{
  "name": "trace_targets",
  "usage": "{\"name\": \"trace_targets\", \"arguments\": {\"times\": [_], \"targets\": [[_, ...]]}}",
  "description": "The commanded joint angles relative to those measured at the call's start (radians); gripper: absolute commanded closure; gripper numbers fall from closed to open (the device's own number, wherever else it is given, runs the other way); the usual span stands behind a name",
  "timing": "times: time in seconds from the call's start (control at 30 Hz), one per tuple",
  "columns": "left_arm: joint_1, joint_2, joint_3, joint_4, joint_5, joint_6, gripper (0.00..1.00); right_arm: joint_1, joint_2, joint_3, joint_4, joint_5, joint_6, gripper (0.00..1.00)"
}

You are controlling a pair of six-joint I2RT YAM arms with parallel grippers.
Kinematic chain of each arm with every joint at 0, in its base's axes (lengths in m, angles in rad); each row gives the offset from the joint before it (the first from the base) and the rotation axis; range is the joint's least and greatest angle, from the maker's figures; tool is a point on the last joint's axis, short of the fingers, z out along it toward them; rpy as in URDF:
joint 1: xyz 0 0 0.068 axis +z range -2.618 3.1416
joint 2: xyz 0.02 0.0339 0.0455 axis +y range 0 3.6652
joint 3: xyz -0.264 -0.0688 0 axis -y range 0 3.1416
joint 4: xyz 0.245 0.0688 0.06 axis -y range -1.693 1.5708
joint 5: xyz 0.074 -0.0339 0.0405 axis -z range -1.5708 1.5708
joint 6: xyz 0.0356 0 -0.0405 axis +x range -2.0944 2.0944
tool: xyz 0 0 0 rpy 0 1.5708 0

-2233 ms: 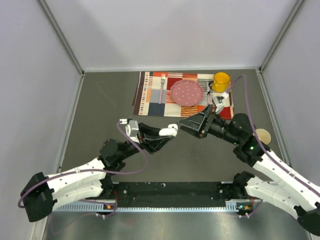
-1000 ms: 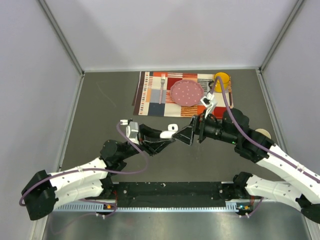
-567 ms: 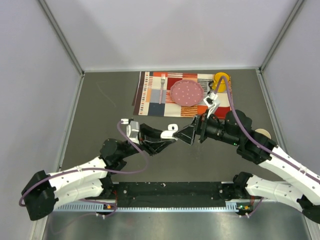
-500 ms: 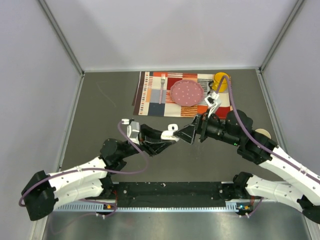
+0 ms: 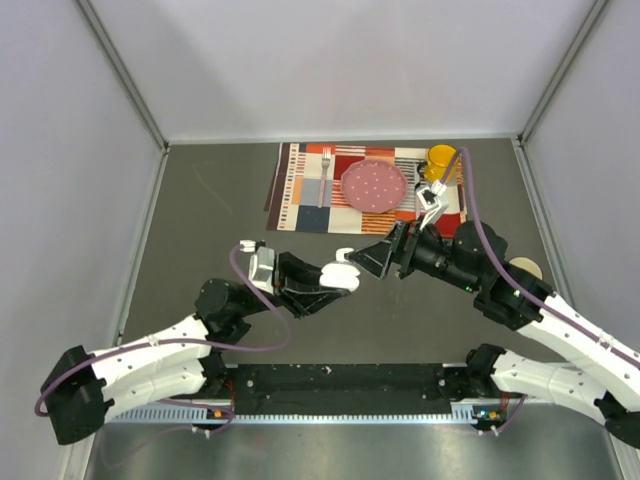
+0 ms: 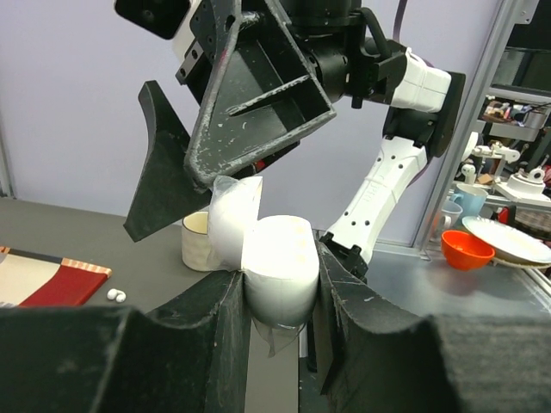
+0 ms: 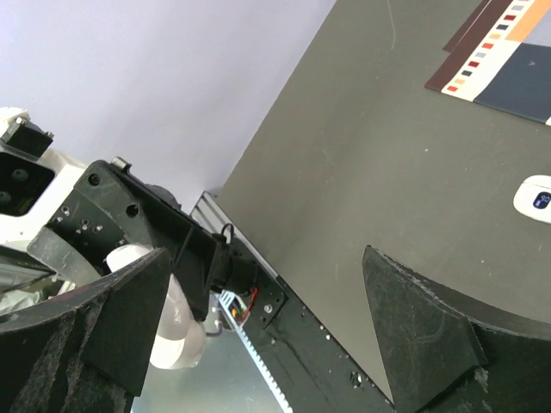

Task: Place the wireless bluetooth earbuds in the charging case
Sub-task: Pick up the right earbud from the center of the board.

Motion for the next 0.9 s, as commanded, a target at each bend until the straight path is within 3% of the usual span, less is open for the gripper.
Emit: {"name": "trace_targets", "arguments": {"times": [0.0,0.27,0.4,0.5,0.67,0.87], "targets": [[-0.006,-0.038,0.023,0.041,0.007,-0.004,1.0,-0.001,-0.034,-0.017,0.049,0.053,0.02,0.08],[-0.006,-0.078,0.004,0.0,-0.011,0.008,1.0,0.0,-0.155,-0.076,0.048,0.234,0.043,0.03],[-0.007,-0.093,0.001,-0.019,-0.017,0.014,1.0,-0.004,-0.17,-0.052,-0.064,0.361,0.024,0.01],[-0.006,-0.102,0.003,-0.031,-0.023,0.022,1.0,-0.042,-0.134,0.003,-0.268,0.507,0.072,0.01],[-0.006,-0.122,0.007,-0.06,-0.032,0.026,1.0,-0.179,-0.074,0.046,-0.46,0.492,0.112,0.01],[-0.006,-0.137,0.004,-0.082,-0.04,0.031,1.0,-0.373,-0.015,0.011,-0.484,0.397,0.107,0.01]]}}
